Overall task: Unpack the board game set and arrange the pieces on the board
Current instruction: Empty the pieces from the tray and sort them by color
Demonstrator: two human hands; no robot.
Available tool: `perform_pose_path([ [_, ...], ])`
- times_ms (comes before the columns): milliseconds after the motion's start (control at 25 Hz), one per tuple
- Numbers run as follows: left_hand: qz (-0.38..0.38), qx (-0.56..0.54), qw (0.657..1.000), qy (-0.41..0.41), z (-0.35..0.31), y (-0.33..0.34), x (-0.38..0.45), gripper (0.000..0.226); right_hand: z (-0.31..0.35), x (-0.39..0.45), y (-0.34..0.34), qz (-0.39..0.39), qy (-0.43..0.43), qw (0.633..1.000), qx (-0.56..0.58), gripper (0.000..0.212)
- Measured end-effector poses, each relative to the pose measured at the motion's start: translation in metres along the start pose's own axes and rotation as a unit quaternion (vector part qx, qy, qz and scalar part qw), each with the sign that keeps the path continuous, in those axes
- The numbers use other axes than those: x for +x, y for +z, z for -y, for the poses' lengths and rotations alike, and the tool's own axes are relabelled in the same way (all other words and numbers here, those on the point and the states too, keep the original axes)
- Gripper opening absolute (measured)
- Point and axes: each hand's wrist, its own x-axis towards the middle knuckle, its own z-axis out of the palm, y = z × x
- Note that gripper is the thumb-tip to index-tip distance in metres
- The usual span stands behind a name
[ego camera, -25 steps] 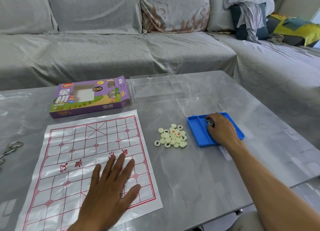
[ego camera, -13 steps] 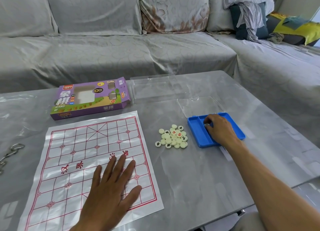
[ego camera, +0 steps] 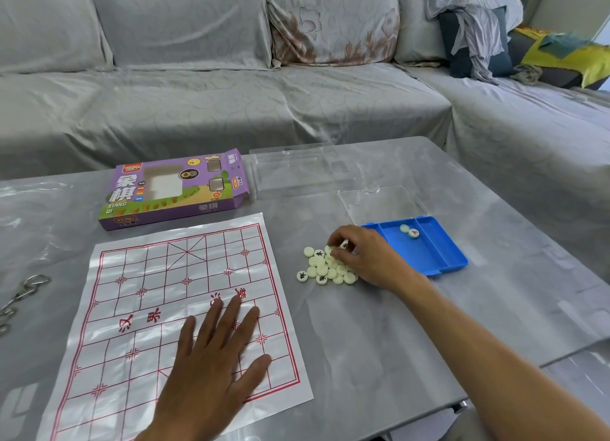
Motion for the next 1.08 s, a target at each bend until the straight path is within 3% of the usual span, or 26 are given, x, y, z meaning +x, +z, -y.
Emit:
perform_pose_path([
  [80, 0.003, -0.004, 1.000, 0.000, 0.000, -0.001, 0.000, 0.068, -0.002, 0.004, -0.005, -0.034, 0.010, 0.999, 0.028, 0.012],
  [200, 0.006, 0.000, 1.000, 0.001, 0.000, -0.002, 0.000, 0.068, -0.034, 0.005, -0.028, -0.200, 0.134, 0.971, -0.021, 0.017],
  [320, 0.008, -0.002, 1.000, 0.001, 0.000, -0.002, 0.001, 0.068, -0.076, -0.007, -0.034, -0.172, 0.238, 0.943, -0.157, 0.026],
  [400, 0.008, 0.001, 1.000, 0.001, 0.000, -0.002, 0.000, 0.068, -0.089, -0.009, -0.030, -0.155, 0.227, 0.947, -0.167, 0.028],
  [680, 0.003, 0.005, 1.000, 0.001, 0.000, -0.001, 0.000, 0.068, -0.081, -0.007, -0.035, -0.201, 0.211, 0.945, -0.150, 0.017],
  [800, 0.005, 0.004, 1.000, 0.003, 0.000, -0.001, 0.001, 0.068, -0.052, -0.007, -0.040, -0.210, 0.169, 0.962, 0.035, 0.008],
  [880, 0.000, 0.006, 1.000, 0.000, 0.000, 0.000, 0.000, 0.068, -0.026, -0.007, -0.034, -0.147, 0.135, 0.969, 0.144, 0.009],
  [960, 0.005, 0.007, 1.000, 0.001, 0.000, -0.001, 0.000, 0.068, -0.014, -0.006, -0.020, -0.068, 0.107, 0.982, 0.137, 0.009],
  [1000, 0.008, 0.005, 1.000, 0.001, 0.000, -0.001, -0.001, 0.068, -0.013, -0.005, -0.016, -0.067, 0.103, 0.986, 0.116, 0.007],
  [1080, 0.010, 0.003, 1.000, 0.004, 0.000, -0.003, 0.000, 0.068, -0.026, -0.002, -0.021, -0.160, 0.133, 0.977, 0.054, 0.009],
])
